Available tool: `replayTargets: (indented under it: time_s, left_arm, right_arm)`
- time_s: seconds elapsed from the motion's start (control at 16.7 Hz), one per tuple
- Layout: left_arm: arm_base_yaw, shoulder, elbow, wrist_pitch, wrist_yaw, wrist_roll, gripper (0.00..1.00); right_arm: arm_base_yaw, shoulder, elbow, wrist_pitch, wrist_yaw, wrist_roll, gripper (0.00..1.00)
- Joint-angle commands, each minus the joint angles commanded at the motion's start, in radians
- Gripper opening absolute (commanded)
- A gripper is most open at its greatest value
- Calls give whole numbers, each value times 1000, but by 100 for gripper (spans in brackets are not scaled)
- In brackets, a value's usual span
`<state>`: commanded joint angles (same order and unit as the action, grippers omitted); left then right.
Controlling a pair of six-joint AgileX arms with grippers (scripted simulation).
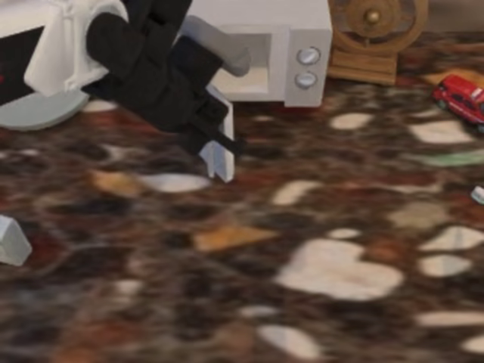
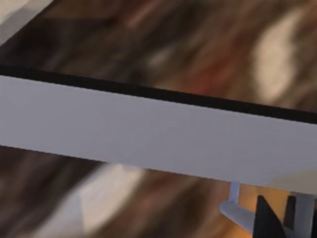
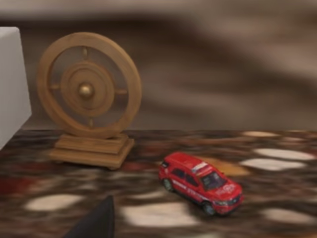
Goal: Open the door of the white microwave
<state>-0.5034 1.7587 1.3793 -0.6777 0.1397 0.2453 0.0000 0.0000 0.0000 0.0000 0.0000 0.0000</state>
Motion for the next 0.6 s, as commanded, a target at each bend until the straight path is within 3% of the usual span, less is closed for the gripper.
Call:
replayTargets:
  time_s: [0.6]
  left_arm:
    - [62,-39,-42,-26,85,158,0]
  right_arm:
    - [0,0,0,0,0,0,100]
